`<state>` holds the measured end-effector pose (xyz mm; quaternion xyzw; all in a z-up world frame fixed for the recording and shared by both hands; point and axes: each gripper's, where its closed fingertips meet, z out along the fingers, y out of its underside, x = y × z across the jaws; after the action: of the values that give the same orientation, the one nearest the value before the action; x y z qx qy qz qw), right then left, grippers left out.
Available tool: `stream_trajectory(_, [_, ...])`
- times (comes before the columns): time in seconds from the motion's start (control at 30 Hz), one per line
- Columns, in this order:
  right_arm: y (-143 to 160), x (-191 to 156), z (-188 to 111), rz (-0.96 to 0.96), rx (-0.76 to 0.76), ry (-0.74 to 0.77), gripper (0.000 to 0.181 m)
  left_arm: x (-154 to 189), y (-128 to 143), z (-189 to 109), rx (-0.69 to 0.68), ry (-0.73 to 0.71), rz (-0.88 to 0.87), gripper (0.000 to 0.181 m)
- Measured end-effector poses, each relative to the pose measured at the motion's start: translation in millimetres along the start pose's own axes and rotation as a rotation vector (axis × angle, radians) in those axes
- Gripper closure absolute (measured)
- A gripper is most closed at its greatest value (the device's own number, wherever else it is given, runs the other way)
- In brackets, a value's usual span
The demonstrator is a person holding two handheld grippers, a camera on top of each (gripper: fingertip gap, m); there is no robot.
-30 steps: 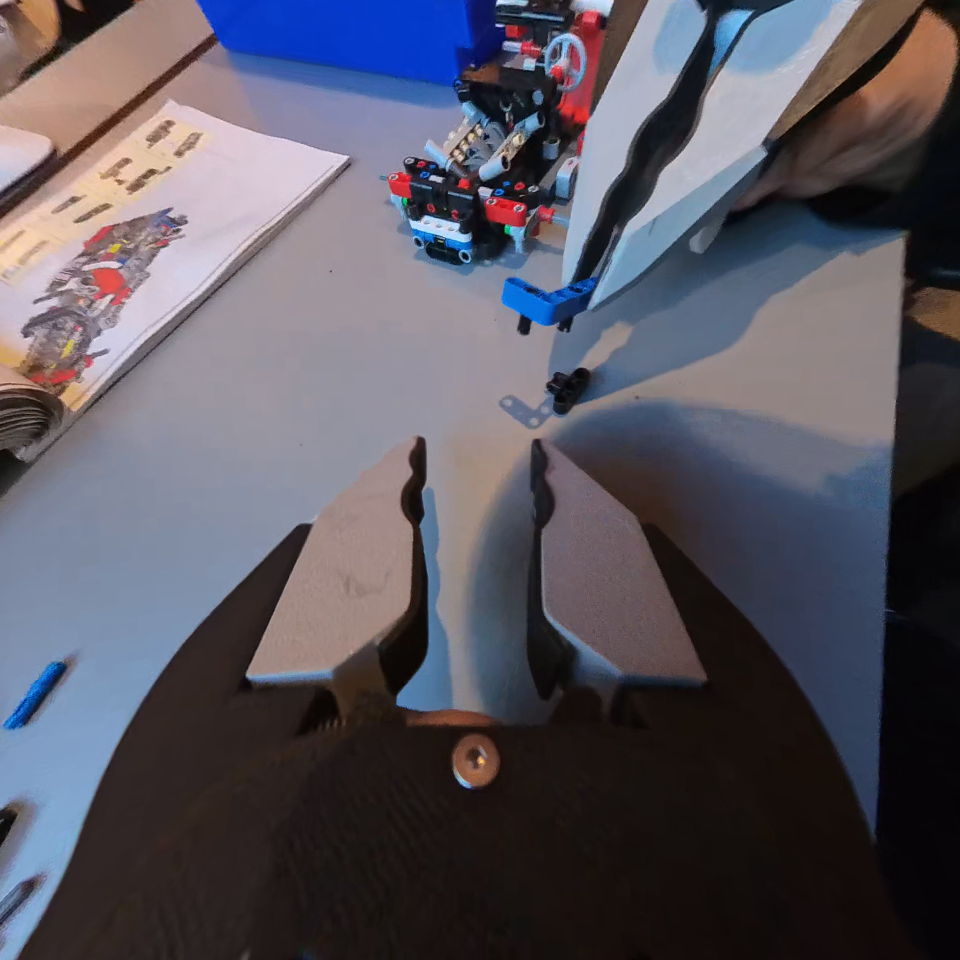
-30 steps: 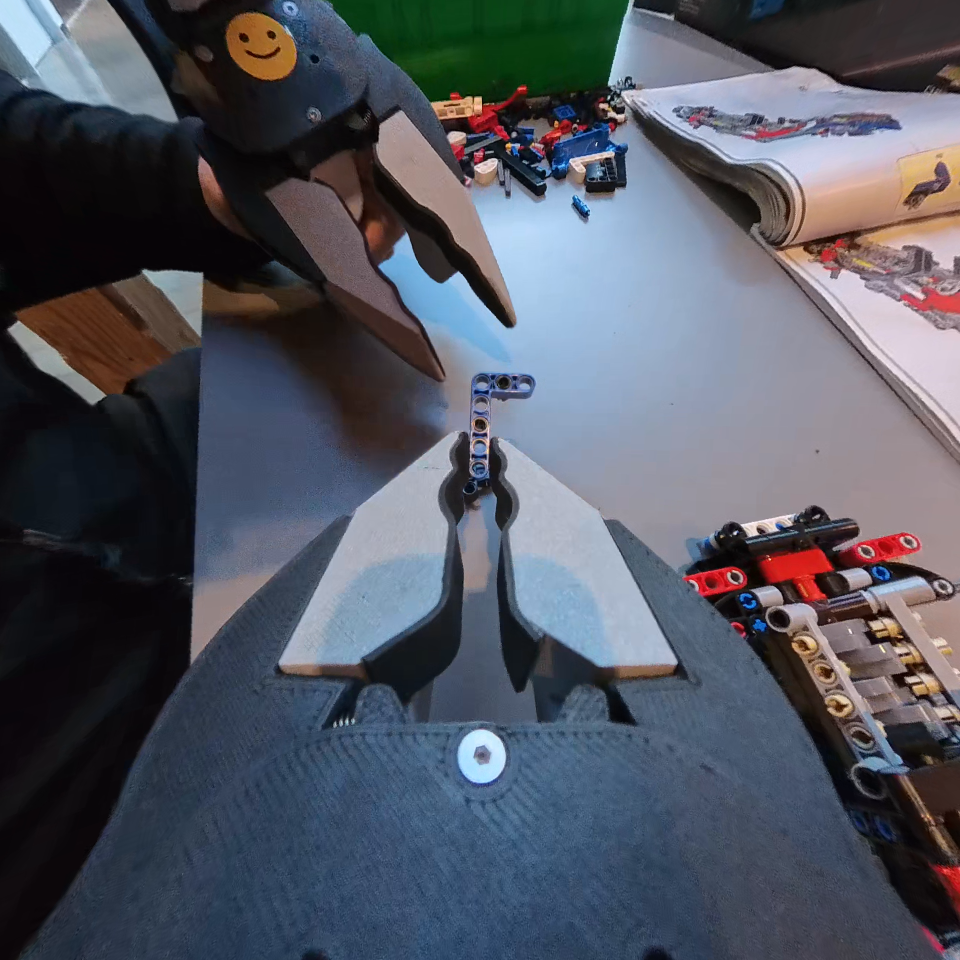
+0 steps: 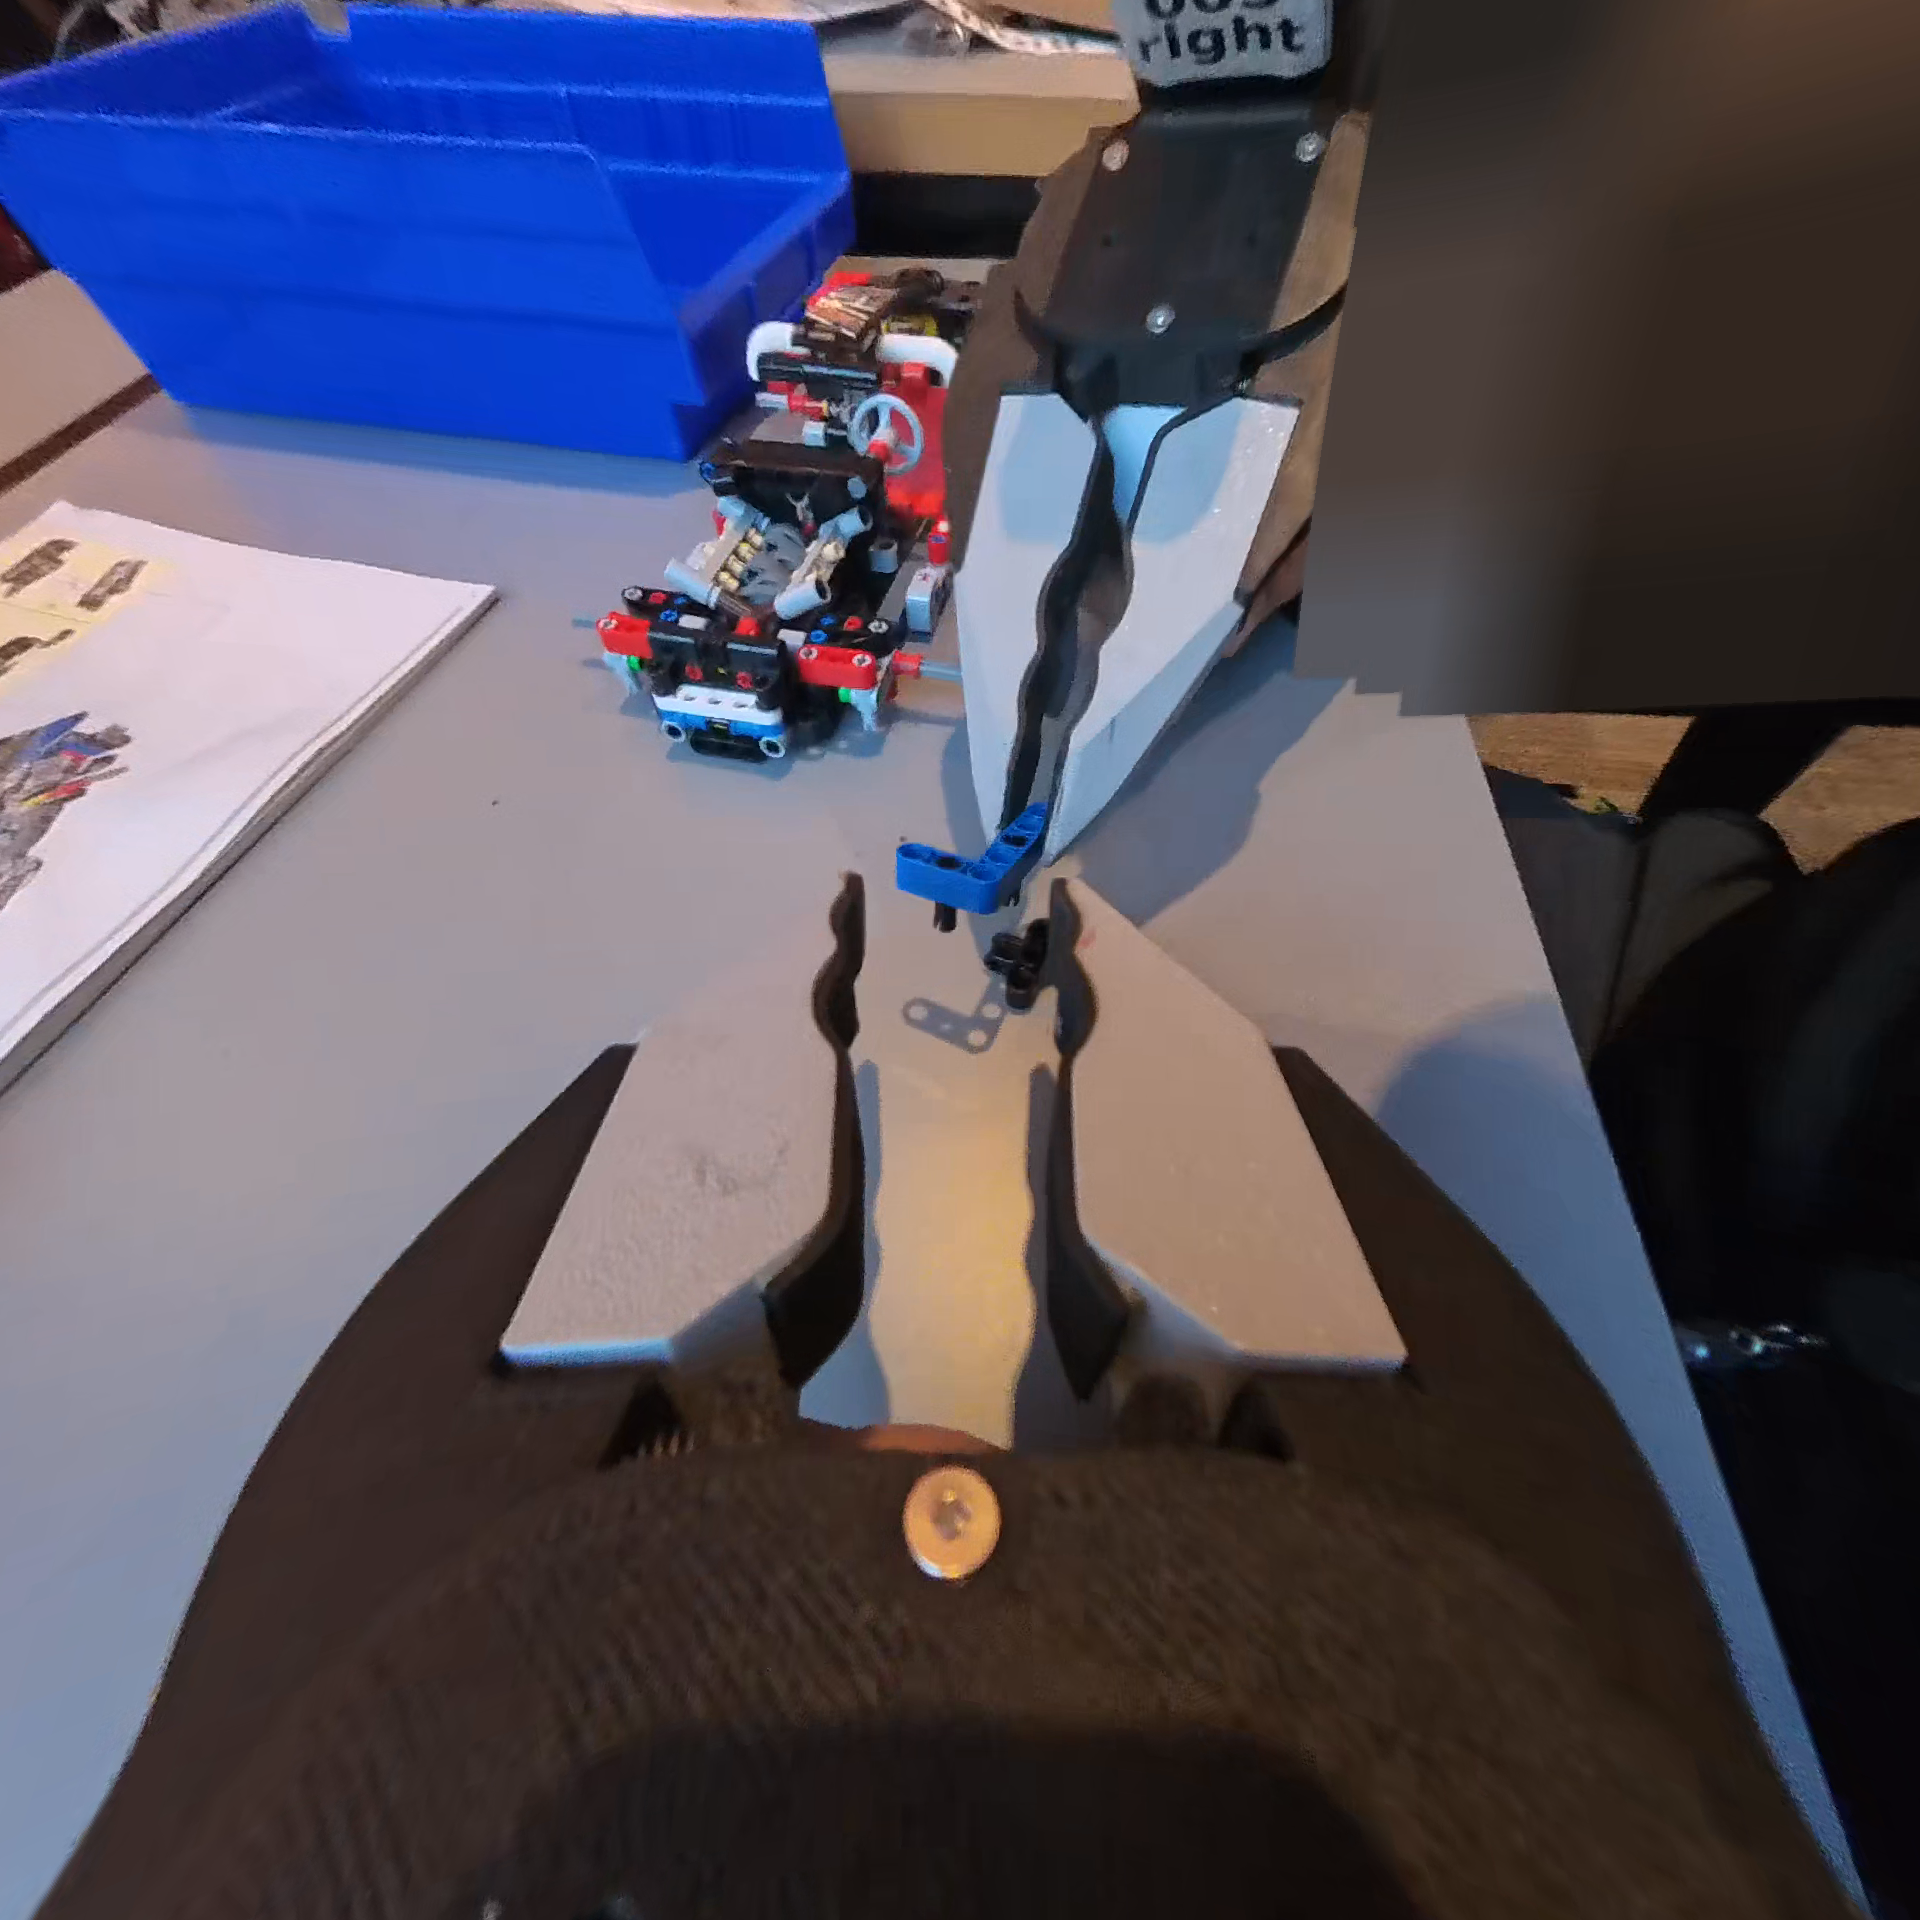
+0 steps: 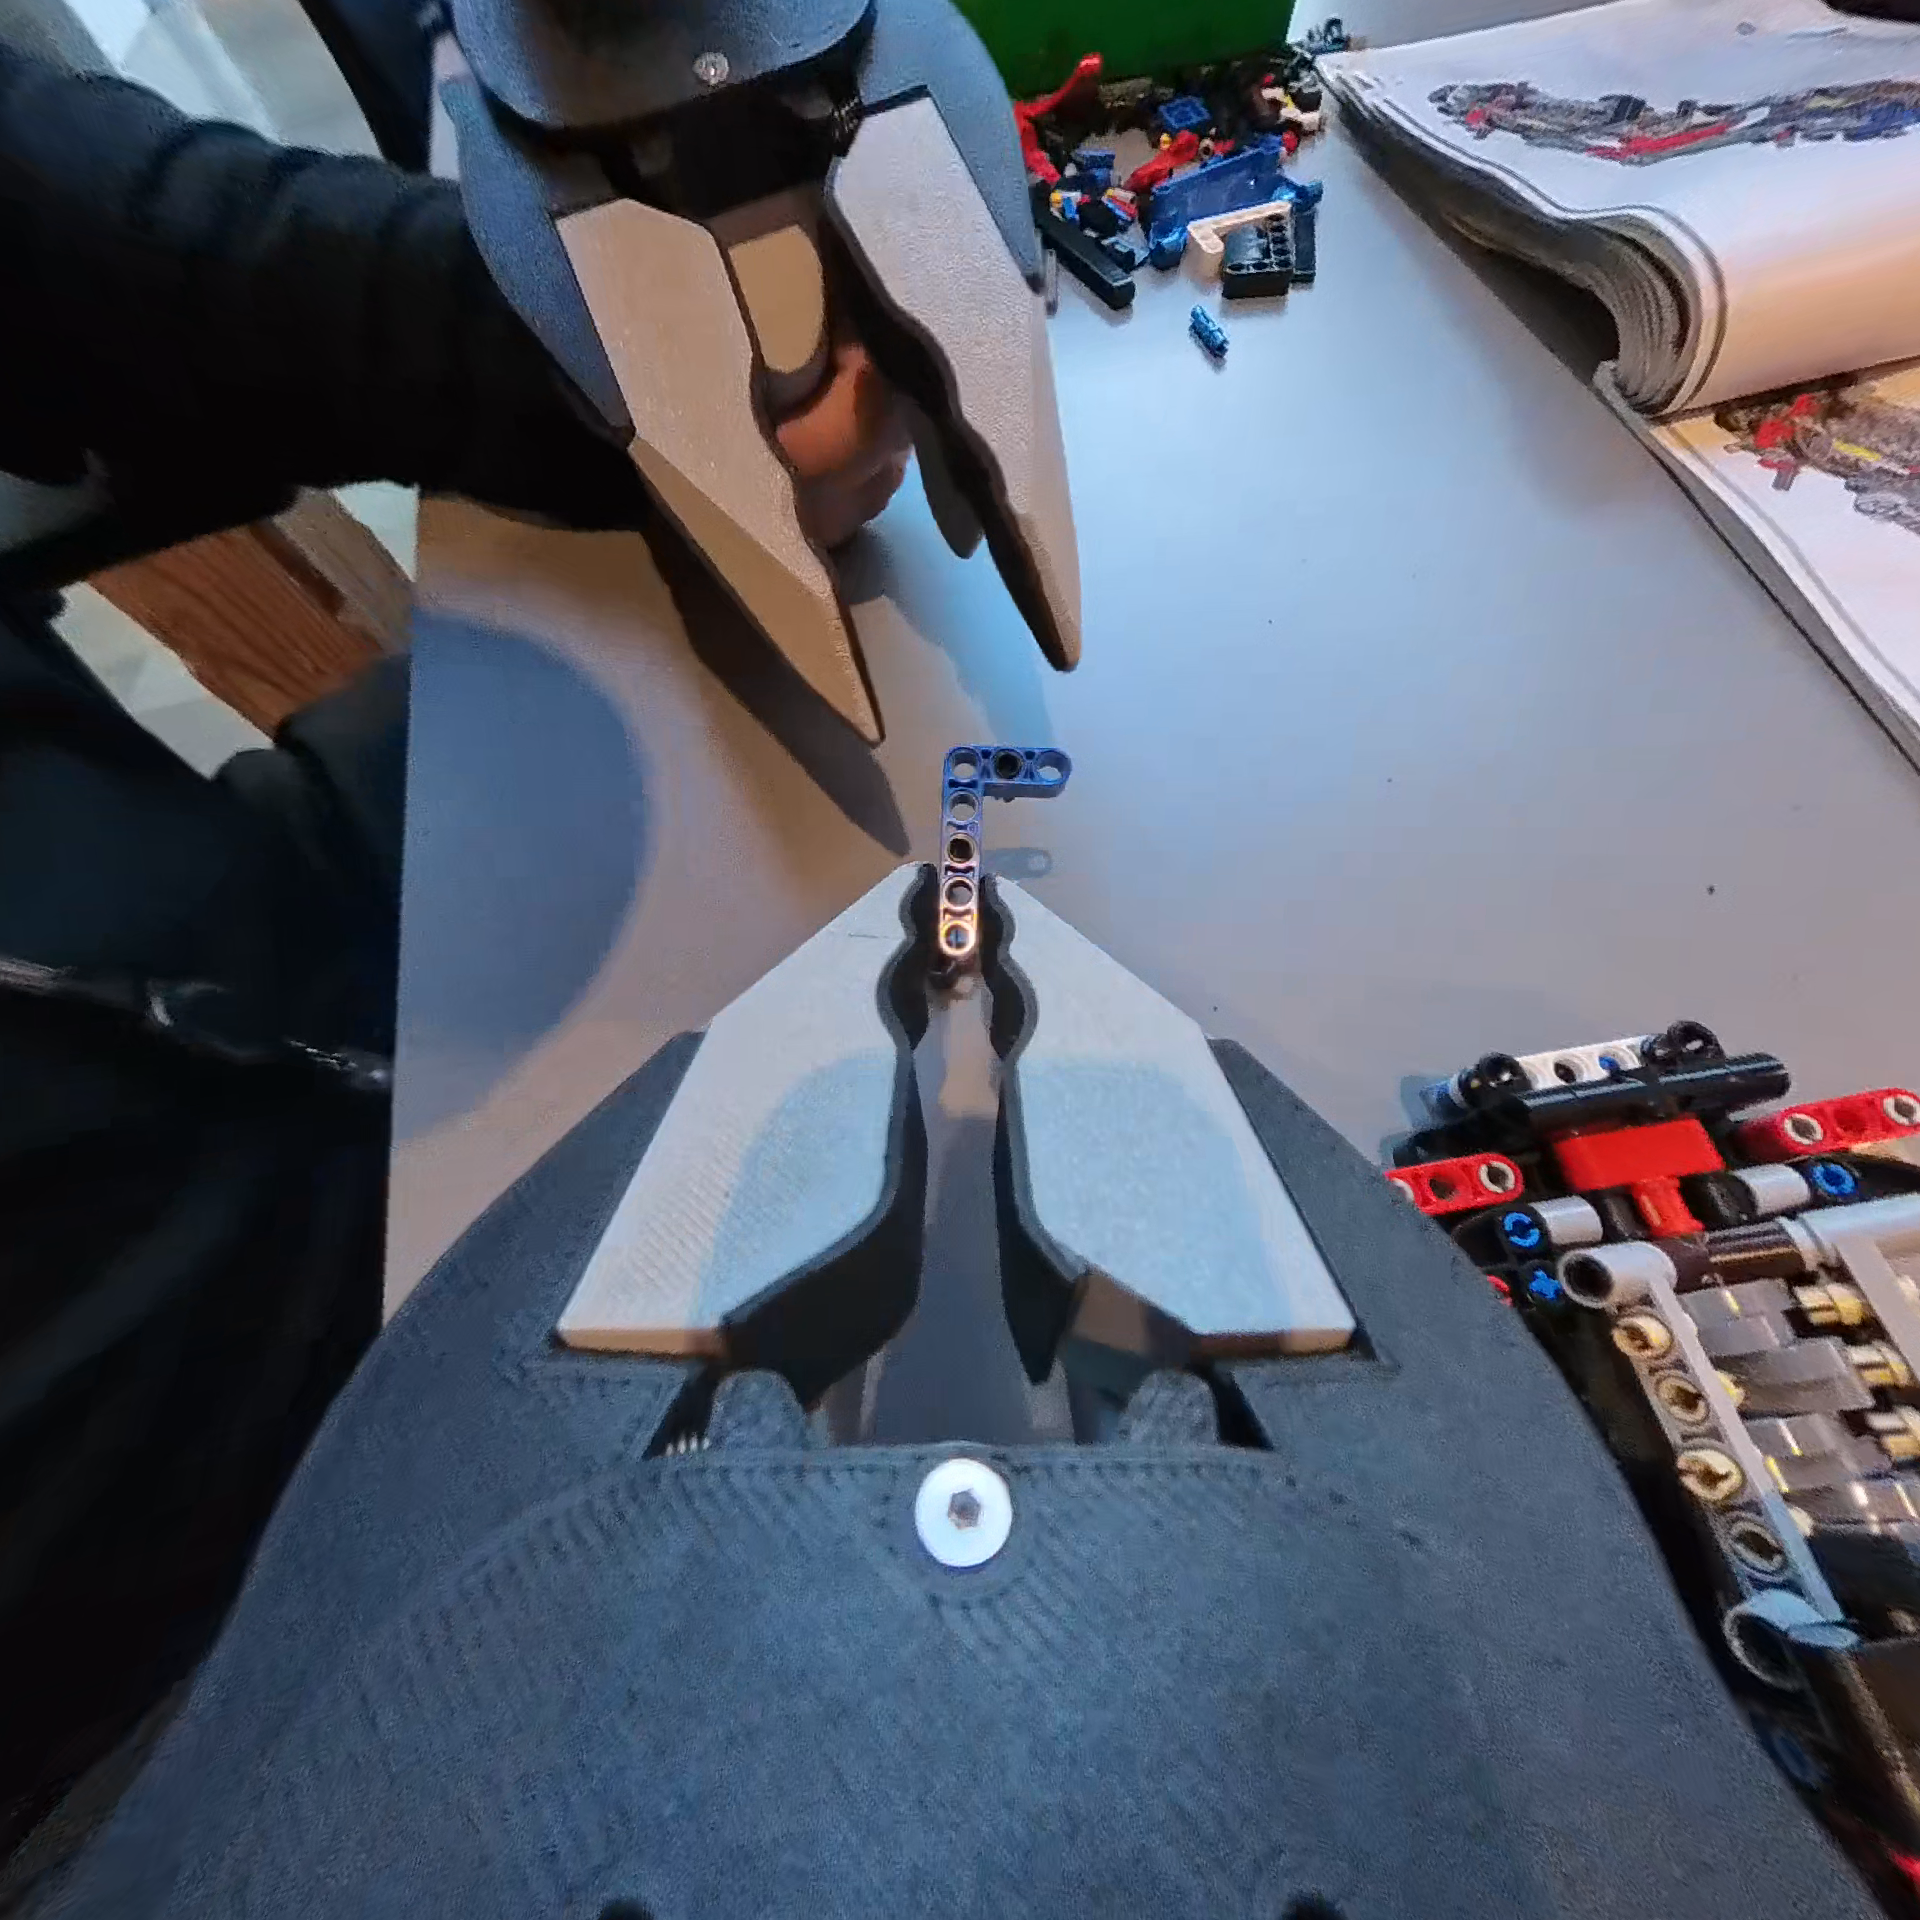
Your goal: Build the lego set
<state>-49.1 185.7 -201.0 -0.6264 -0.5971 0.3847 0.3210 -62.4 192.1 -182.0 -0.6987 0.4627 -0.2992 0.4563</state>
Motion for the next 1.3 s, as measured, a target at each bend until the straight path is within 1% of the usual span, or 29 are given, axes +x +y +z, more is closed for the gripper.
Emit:
stream_trajectory(0.07, [2.6,-1.9,2.5,-0.028,-0.023,0.006,0.177,3.2,4.3,3.8,-0.036,0.017,0.013,0.147])
stream_trajectory(0.17, [7.0,-2.3,6.9,-0.04,-0.063,0.007,0.177,3.8,7.3,6.2,-0.061,0.02,0.015,0.151])
stream_trajectory(0.3, [9.0,-2.4,9.8,-0.002,-0.087,-0.028,0.177,4.2,12.2,9.7,-0.099,0.025,0.015,0.17])
stream_trajectory(0.37, [11.2,-5.0,11.8,0.029,-0.11,-0.074,0.177,5.1,12.4,10.1,-0.102,0.029,0.019,0.171])
stream_trajectory(0.4, [10.9,-5.0,12.8,0.028,-0.114,-0.078,0.177,4.6,12.3,10.2,-0.101,0.022,0.022,0.167])
stream_trajectory(0.47, [8.9,-7.3,14.0,0.006,-0.116,-0.08,0.177,9.0,12.4,10.5,-0.101,0.032,0.056,0.167])
stream_trajectory(0.57, [11.5,-10.3,15.5,-0.045,-0.156,-0.062,0.177,14.7,19.6,15.4,-0.154,0.021,0.136,0.176])
stream_trajectory(0.67, [14.7,-10.9,17.1,-0.096,-0.194,-0.031,0.177,15.9,23.2,17.8,-0.179,0.003,0.176,0.179])
stream_trajectory(0.77, [16.1,-10.7,16.1,-0.148,-0.222,0.002,0.177,15.0,24.5,18.4,-0.189,0.008,0.159,0.174])
stream_trajectory(0.8, [16.2,-10.3,15.5,-0.165,-0.228,0.014,0.177,16.0,23.9,17.8,-0.184,0.017,0.157,0.168])
stream_trajectory(0.83, [15.6,-9.7,14.4,-0.174,-0.231,0.025,0.177,21.5,24.1,16.8,-0.181,0.055,0.159,0.148])
stream_trajectory(0.9, [10.5,-10.4,10.4,-0.178,-0.213,0.026,0.177,27.8,22.2,14.5,-0.163,0.092,0.171,0.151])
stream_trajectory(0.93, [8.1,-11.3,7.9,-0.178,-0.205,0.022,0.177,29.3,21.2,14.2,-0.158,0.091,0.185,0.157])
stream_trajectory(1.03, [7.5,-14.5,2.9,-0.21,-0.213,0.013,0.177,30.1,18.4,18.1,-0.159,0.042,0.25,0.168])
stream_trajectory(1.1, [6.4,-14.9,2.7,-0.232,-0.202,0.021,0.177,25.9,22.1,22.5,-0.196,0.0,0.279,0.176])
stream_trajectory(1.17, [3.2,-14.2,4.0,-0.238,-0.166,0.028,0.177,24.0,24.1,24.1,-0.206,-0.002,0.273,0.176])
stream_trajectory(1.23, [2.5,-12.3,2.3,-0.25,-0.135,0.033,0.177,22.8,20.5,21.1,-0.176,-0.001,0.277,0.176])
stream_trajectory(1.27, [3.6,-9.1,-1.0,-0.259,-0.131,0.047,0.175,21.6,19.3,19.2,-0.171,-0.006,0.278,0.177])
stream_trajectory(1.3, [5.8,-4.4,-5.3,-0.26,-0.136,0.067,0.169,20.3,20.2,17.9,-0.187,-0.01,0.278,0.177])
